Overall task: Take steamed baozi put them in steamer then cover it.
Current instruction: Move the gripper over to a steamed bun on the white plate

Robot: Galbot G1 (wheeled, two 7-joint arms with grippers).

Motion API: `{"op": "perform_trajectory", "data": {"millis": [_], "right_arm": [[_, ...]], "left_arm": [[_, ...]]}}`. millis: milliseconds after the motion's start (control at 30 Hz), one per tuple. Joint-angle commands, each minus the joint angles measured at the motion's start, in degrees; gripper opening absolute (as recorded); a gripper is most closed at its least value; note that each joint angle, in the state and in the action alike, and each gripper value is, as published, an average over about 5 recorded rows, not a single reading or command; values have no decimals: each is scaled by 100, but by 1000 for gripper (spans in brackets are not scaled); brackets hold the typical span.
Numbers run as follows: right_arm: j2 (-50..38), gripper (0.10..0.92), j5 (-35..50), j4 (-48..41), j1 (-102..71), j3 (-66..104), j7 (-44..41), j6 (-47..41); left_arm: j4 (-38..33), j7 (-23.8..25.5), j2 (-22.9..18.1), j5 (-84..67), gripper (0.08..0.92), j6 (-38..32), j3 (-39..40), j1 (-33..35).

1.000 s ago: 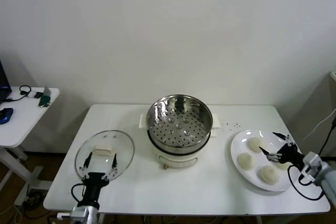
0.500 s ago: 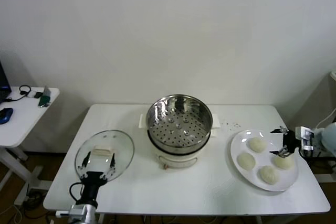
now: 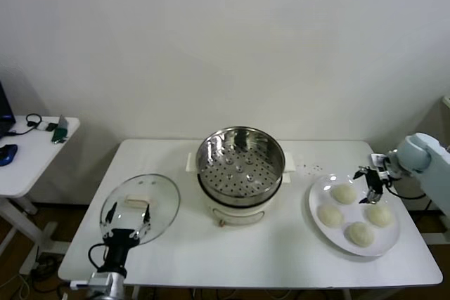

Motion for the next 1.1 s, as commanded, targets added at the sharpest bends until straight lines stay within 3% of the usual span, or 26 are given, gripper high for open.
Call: {"op": "perform_trajectory", "data": {"millis": [33,733,967,1100], "right_arm": [[814,823,-279,-1213,1033,-1300,-240,111],[1386,819,-431,-1758,682,-1026,-152,251],[1358,713,-451,-1751,677,-1039,-172,293],[1340,697,-441,-1726,686,-1026,-181,328]], "left_arm": [[-16,-1,4,11,823,40,-6,-5],[-41,-21,65,27,823,218,-38,-108],[-51,-31,68,21,823,214,-53,-85],[-54,-35,72,16,823,215,-65,-78]]}}
